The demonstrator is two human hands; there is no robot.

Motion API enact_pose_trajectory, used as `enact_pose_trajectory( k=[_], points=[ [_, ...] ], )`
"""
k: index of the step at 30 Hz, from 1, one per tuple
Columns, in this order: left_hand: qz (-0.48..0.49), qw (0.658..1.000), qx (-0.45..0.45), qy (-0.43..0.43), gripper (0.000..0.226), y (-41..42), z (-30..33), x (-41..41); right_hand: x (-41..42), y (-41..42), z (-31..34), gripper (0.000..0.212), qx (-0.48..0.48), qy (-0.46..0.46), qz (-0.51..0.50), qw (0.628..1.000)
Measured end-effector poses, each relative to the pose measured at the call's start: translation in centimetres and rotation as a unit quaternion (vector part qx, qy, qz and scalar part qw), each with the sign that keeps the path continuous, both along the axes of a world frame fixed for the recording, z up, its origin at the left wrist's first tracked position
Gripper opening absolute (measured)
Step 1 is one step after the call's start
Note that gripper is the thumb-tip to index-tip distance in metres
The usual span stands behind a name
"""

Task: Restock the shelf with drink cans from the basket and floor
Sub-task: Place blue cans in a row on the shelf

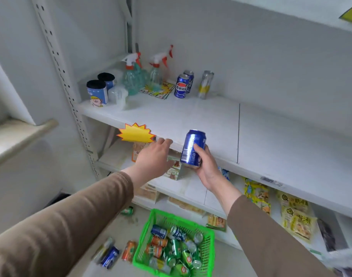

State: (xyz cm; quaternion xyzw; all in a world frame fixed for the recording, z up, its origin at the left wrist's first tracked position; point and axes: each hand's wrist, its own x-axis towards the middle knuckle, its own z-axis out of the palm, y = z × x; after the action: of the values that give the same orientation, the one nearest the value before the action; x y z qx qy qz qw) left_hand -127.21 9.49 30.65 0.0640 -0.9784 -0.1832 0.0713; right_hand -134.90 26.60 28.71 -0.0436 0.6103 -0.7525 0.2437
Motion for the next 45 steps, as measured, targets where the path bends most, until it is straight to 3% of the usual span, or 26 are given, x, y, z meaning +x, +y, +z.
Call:
enact_pose_trajectory(
  k=[3,14,21,28,37,45],
  points=[
    [0.009,1.0,0.012,0.009,0.067,-1.0,1.4,-3.1,-3.0,-2.1,1.3,0.047,0.006,0.023,-0.013,1.0],
    [0.063,0.998,0.012,-0.005,0.073,-6.1,0.9,-13.1,-15.7,-11.4,0.0,0.077,0.2,0.152,-0.083,0.964],
    [0.055,0.998,0.01,-0.015,0.073,-10.4,0.2,-17.5,-21.0,-16.6,-0.7,0.08,0.288,0.191,-0.147,0.927],
    [0.033,0.999,0.013,-0.015,0.073,-13.3,-0.6,-20.7,-25.7,-19.3,-1.6,0.09,0.264,0.165,-0.188,0.932],
    [0.022,0.999,0.014,-0.024,0.074,-15.4,-1.4,-23.4,-27.5,-19.5,-2.8,0.102,0.298,0.184,-0.117,0.929],
    [0.021,1.0,0.006,-0.018,0.073,-16.2,-1.3,-25.4,-28.8,-21.1,-2.2,0.094,0.354,0.203,-0.139,0.902]
  ],
)
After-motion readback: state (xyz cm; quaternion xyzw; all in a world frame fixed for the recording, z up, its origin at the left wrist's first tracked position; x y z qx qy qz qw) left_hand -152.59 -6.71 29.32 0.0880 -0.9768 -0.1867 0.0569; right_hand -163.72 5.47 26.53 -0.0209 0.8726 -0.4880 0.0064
